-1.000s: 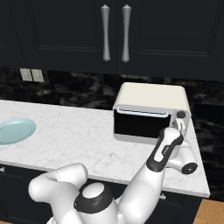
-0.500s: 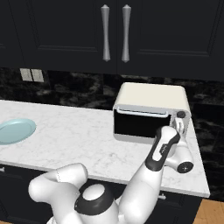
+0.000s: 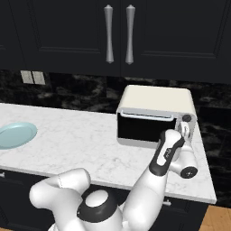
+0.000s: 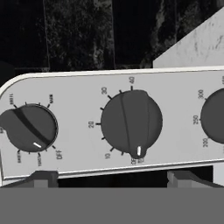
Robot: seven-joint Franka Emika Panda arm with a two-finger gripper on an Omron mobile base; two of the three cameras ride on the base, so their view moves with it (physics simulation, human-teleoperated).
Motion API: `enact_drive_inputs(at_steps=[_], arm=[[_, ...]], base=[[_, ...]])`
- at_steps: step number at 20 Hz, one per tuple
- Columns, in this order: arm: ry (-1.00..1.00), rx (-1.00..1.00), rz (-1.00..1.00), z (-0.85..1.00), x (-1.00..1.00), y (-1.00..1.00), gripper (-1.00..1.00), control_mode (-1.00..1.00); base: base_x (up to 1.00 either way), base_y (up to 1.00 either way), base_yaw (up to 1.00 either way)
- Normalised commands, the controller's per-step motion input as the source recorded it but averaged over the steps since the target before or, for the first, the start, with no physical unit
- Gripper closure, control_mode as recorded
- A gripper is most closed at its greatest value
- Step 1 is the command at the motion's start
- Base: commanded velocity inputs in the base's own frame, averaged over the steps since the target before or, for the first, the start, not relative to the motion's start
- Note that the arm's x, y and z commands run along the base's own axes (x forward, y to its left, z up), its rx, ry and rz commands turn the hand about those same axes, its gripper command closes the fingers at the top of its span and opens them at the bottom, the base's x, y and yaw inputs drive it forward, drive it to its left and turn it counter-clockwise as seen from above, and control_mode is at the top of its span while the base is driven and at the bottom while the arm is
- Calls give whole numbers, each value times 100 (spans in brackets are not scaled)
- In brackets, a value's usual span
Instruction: Pick up the kebab skewer and baguette bread, and place them inside the toaster oven. Close the toaster oven door and start by setting the timer.
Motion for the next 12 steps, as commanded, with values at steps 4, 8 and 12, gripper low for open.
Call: enact_drive_inputs(at_steps=[4, 8, 12], arm=[[0, 0, 0, -6, 0, -19, -100, -100], [0, 0, 0, -8, 0, -13, -100, -100], [1, 0, 0, -17, 0, 0, -100, -100]], base=[[0, 0, 0], [0, 0, 0], [0, 0, 0]])
